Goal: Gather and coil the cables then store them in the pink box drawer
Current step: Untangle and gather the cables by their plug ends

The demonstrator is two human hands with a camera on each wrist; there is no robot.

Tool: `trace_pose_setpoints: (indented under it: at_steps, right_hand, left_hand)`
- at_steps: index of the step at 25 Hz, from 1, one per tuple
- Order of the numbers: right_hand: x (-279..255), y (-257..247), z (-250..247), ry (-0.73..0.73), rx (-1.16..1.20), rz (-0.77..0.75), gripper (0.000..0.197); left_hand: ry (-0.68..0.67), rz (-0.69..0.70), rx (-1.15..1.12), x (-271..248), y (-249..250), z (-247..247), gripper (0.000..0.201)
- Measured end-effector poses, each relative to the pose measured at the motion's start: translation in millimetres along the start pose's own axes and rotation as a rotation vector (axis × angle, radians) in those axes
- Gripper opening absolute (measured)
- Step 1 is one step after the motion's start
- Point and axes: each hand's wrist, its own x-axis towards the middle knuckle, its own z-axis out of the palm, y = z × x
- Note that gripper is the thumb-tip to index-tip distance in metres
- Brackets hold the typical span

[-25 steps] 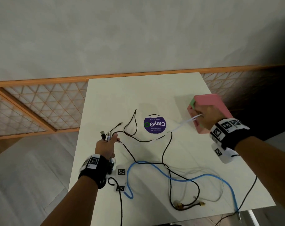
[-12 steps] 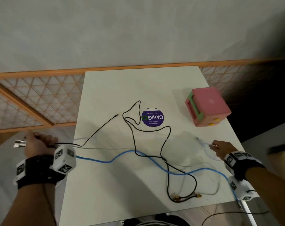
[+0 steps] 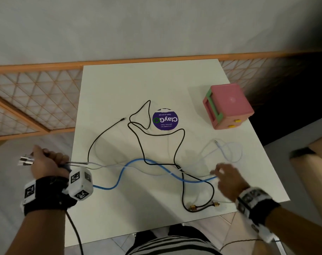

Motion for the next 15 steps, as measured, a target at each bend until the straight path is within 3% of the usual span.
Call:
trace_pose_setpoints:
  at_steps: [2,3,5,7,10,11,13,15]
  right_hand:
    - [-28,-23,22,-0.181,-0.053,-0.200,0.049]
    - [-35,-31,26,-0.314,-0.100,-0.220,0.051]
    - [-38,-37,26,-0.504,-0.162,-0.203,0.047]
    - [-34,-37,25,-0.592,-0.228,-0.139,0.037]
    - [-20,-42,1,-0.577,-0.256,-0.268,0.020]
    - [-10,-44,-12,-0.563,-0.170,-0.234,0.019]
    - [8,-45,-43,-0.501,0.150,-0.104,0.036]
    - [28,-52,-76,-0.335,0.460,0.033,0.020]
  left_hand:
    - [-0.028,-0.001,-0.008,-5,-4,5,0.050]
    - [-0.046,-0.002,-0.013,-6,-7,8,0.049]
    - [-0.072,-0.008,-0.017,-10,-9,14,0.048]
    - [-0.103,-0.003,-0.006,-12,-11,18,0.047]
    - [-0.174,0.015,0.027,-16,-13,23,0.044]
    - [-0.198,0.021,0.043,-18,-14,25,0.044]
    - [-0.245,0.035,0.063,-22,-11,28,0.045]
    - [-0.282,0.040,0.066,-26,-6,34,0.046]
